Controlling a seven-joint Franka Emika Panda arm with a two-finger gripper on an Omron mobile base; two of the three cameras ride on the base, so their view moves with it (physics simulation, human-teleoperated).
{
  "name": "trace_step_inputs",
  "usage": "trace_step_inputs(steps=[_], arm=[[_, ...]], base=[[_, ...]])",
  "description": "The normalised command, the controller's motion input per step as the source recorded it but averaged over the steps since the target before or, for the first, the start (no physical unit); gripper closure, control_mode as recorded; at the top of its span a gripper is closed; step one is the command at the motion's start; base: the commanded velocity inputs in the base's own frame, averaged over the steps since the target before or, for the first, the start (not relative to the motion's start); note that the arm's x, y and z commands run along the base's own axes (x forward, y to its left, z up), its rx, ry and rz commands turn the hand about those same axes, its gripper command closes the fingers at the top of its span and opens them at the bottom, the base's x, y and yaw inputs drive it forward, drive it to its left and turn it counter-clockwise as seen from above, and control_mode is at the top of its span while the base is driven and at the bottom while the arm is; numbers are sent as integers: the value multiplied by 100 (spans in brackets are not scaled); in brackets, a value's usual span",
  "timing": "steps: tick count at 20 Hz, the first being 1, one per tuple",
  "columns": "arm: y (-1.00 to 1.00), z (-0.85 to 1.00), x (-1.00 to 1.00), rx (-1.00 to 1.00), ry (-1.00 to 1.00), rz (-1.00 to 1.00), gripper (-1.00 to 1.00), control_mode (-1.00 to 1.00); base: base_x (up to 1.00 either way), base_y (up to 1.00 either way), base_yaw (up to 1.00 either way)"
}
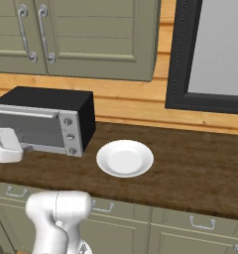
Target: Pick up the kebab skewer and baguette bread, and place them inside the toaster oven. Close the toaster oven door and start by setting the timer.
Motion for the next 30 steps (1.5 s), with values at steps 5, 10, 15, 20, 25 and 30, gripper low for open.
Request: trace_step_inputs(steps=[5, 10, 15, 20, 25, 30], arm=[[0, -25, 0, -99, 66, 40, -100, -100], [0, -1, 15, -88, 79, 22, -100, -100], [8, 5, 51, -68, 85, 1, -100, -100], [38, 2, 6, -73, 63, -6, -100, -100], [43, -9, 13, -82, 43, -3, -100, -100], [14, 5, 32, -60, 51, 3, -100, -100]], base=[[0, 0, 0], [0, 0, 0], [0, 0, 0], [0, 0, 0], [0, 0, 0], [0, 0, 0]])
